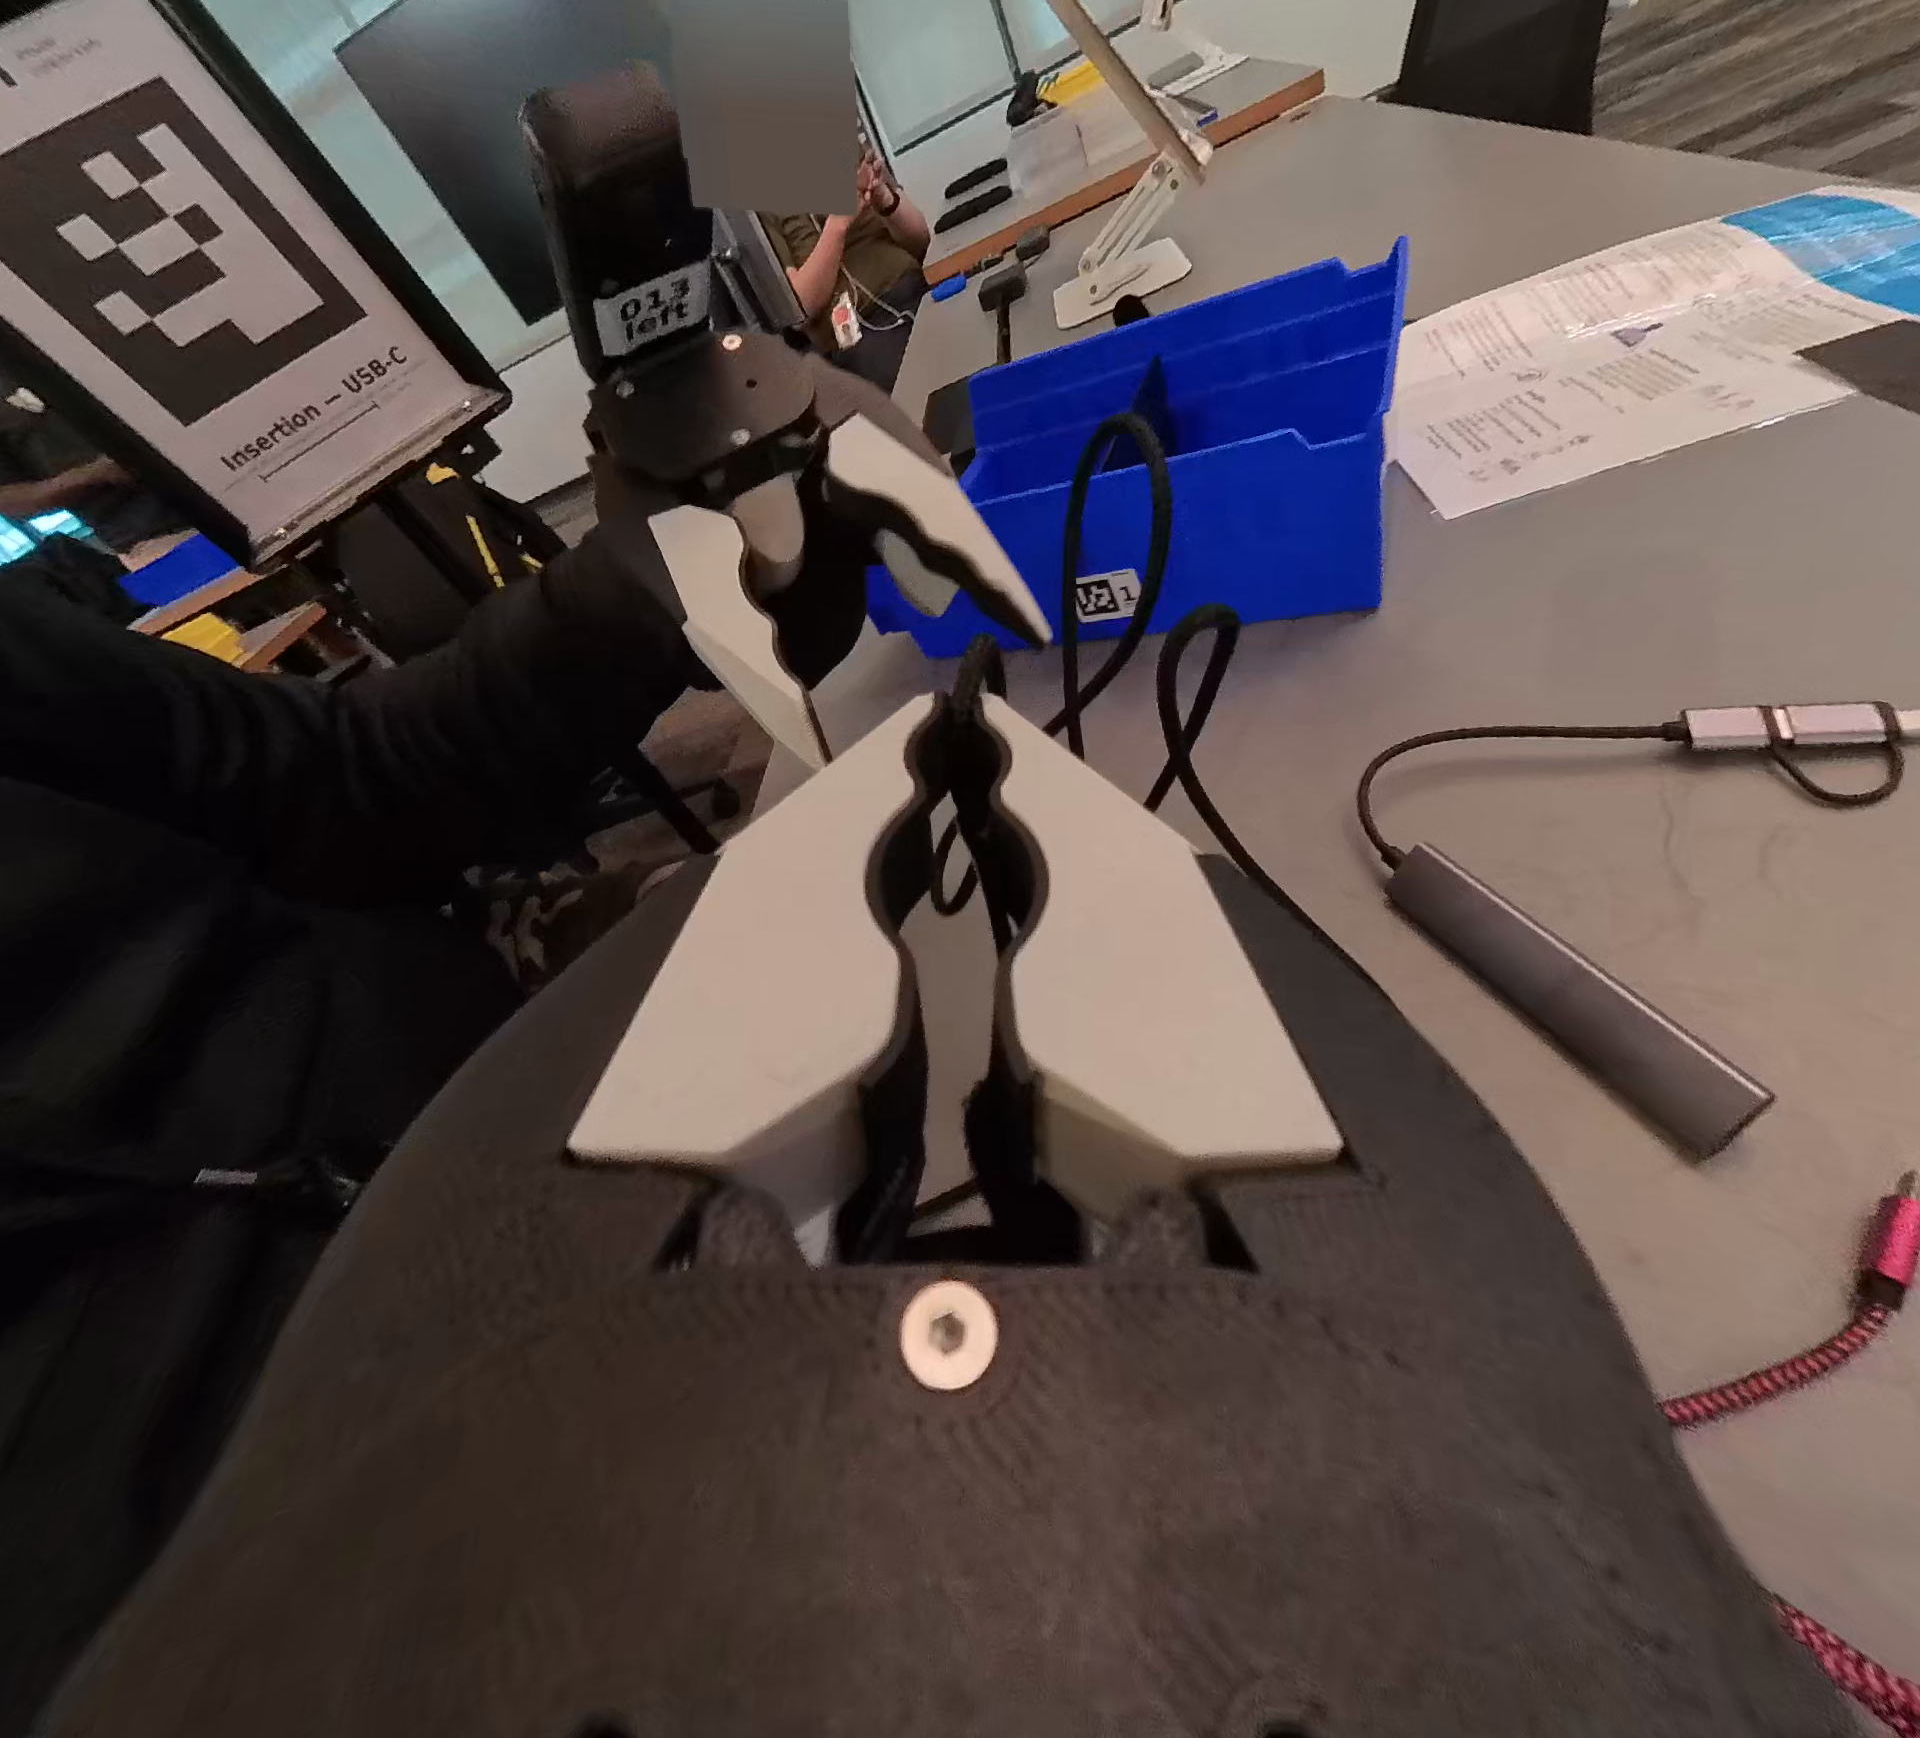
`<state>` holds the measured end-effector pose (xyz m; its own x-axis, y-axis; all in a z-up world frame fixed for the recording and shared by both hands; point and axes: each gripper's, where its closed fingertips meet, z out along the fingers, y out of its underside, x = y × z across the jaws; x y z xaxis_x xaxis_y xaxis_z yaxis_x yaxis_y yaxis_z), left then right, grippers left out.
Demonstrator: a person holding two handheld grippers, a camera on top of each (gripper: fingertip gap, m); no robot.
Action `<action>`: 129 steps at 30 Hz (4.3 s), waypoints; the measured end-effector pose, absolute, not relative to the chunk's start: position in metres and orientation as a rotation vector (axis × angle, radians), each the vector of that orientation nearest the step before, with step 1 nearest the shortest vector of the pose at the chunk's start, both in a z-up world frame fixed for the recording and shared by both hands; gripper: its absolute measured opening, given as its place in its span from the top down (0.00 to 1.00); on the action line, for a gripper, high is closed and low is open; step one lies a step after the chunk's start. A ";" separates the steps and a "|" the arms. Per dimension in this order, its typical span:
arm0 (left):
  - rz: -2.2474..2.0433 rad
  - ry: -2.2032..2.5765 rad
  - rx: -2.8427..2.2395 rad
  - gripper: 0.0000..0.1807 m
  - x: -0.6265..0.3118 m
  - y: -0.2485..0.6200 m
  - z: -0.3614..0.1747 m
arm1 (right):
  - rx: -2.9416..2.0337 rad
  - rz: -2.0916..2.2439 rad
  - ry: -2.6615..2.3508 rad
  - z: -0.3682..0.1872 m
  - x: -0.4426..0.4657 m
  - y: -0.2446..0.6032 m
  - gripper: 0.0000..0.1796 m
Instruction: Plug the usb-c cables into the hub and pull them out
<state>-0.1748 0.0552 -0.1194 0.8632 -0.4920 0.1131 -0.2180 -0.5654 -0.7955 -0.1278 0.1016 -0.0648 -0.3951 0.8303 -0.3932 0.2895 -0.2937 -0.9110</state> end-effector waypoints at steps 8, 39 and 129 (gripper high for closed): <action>-0.799 0.439 -2.225 0.45 -0.141 0.078 -0.148 | -1.413 1.703 -1.628 -0.073 -0.135 0.086 1.00; -0.061 0.257 -2.213 0.98 -0.177 0.114 -0.132 | -1.628 1.676 -1.287 -0.080 -0.171 0.086 0.62; -0.529 0.501 -2.096 0.71 -0.118 0.096 -0.118 | -1.372 2.061 -1.356 -0.057 -0.169 0.072 0.98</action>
<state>-0.1183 0.0957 -0.1183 0.8273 -0.5318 0.1812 -0.1518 -0.5221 -0.8392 -0.1688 0.0725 -0.0565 -0.4892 0.6838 -0.5414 0.2263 -0.5000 -0.8359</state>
